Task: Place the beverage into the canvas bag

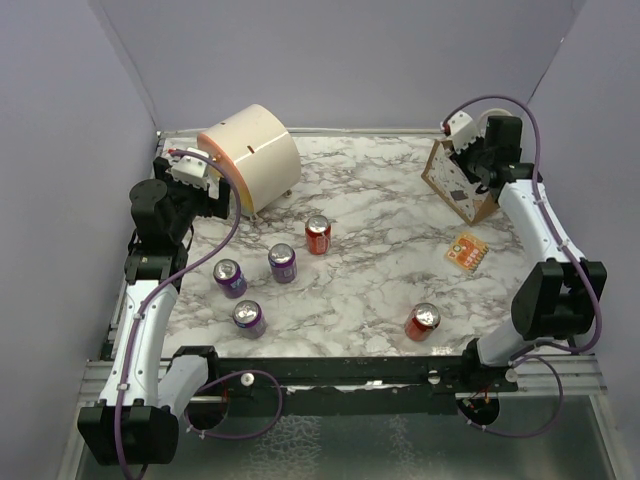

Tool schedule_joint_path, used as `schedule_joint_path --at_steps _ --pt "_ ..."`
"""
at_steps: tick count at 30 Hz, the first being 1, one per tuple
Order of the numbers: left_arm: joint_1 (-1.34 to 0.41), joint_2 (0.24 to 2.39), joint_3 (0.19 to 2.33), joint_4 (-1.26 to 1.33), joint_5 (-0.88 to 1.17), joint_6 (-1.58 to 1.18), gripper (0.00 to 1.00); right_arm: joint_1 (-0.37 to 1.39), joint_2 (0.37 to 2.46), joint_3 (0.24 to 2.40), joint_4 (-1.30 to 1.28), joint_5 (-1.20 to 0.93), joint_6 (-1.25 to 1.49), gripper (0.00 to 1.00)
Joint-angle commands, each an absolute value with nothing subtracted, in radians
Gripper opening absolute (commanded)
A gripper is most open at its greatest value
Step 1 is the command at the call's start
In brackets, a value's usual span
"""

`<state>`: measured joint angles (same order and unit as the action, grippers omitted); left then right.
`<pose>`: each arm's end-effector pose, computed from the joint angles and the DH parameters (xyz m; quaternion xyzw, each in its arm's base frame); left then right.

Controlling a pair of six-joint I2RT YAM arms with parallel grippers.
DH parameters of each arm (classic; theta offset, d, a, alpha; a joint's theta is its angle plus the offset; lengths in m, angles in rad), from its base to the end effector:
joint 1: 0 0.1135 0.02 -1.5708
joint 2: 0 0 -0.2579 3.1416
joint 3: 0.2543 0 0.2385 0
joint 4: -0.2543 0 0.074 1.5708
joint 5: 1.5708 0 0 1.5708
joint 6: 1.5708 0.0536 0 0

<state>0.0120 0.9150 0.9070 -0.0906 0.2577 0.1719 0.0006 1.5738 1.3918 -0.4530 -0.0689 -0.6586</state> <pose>0.2194 -0.0110 0.3637 0.1447 0.7257 -0.0337 0.6718 0.3613 0.0039 0.3130 -0.3034 0.8389 -0.1165 0.4365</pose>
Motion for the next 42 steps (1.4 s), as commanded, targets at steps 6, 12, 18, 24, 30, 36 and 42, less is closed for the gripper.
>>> schedule_joint_path --at_steps 6,12,18,24,30,36,42 --pt "0.017 0.918 0.898 -0.064 0.304 0.173 0.99 0.046 1.436 1.422 -0.653 -0.318 -0.607 0.01" --pt "0.017 0.923 0.89 -0.062 0.33 0.176 0.99 0.136 1.359 1.381 -0.67 -0.326 -0.516 0.01" --pt "0.017 0.926 0.886 -0.06 0.348 0.178 0.99 0.279 1.308 1.314 -0.675 -0.251 -0.402 0.01" --pt "0.017 0.927 0.882 -0.062 0.344 0.186 0.99 0.416 1.288 1.249 -0.659 -0.178 -0.288 0.01" --pt "0.017 0.939 0.884 -0.071 0.337 0.2 0.99 0.446 1.253 1.19 -0.619 -0.27 -0.159 0.01" --pt "0.017 0.973 0.889 -0.078 0.342 0.204 0.99 0.446 1.233 1.179 -0.586 -0.409 -0.039 0.01" --pt "0.017 0.975 0.864 -0.078 0.344 0.215 0.99 0.451 1.241 1.179 -0.544 -0.487 0.068 0.01"
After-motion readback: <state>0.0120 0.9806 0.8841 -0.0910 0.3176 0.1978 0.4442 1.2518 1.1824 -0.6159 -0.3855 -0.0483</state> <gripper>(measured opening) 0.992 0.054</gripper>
